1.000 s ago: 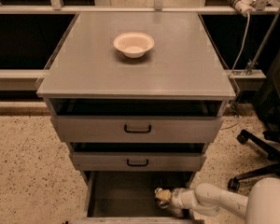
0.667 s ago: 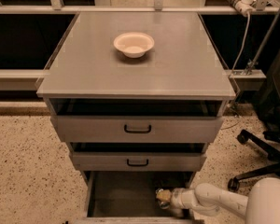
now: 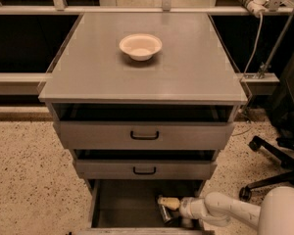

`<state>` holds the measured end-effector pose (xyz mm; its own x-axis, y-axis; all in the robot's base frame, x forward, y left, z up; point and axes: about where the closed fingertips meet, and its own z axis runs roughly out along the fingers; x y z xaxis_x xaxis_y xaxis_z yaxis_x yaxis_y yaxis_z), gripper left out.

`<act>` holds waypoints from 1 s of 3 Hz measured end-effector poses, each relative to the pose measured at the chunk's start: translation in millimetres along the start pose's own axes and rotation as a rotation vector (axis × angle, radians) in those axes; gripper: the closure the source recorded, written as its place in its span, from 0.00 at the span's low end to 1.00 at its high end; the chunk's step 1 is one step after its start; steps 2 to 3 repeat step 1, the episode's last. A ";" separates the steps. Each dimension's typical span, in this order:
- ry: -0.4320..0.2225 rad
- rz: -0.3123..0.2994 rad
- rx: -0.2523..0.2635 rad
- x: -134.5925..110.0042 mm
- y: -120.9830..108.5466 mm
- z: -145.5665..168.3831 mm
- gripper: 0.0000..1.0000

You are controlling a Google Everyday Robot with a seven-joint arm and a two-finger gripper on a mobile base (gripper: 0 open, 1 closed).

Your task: Place redbull can into bottom drawer

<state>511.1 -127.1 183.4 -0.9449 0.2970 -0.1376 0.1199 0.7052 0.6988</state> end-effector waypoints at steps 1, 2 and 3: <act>0.000 0.000 0.000 0.0 0.0 0.0 0.00; 0.000 0.000 0.000 0.0 0.0 0.0 0.00; 0.000 0.000 0.000 0.0 0.0 0.0 0.00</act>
Offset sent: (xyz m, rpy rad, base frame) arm 0.0000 0.0000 0.0000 0.0000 0.0000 0.0000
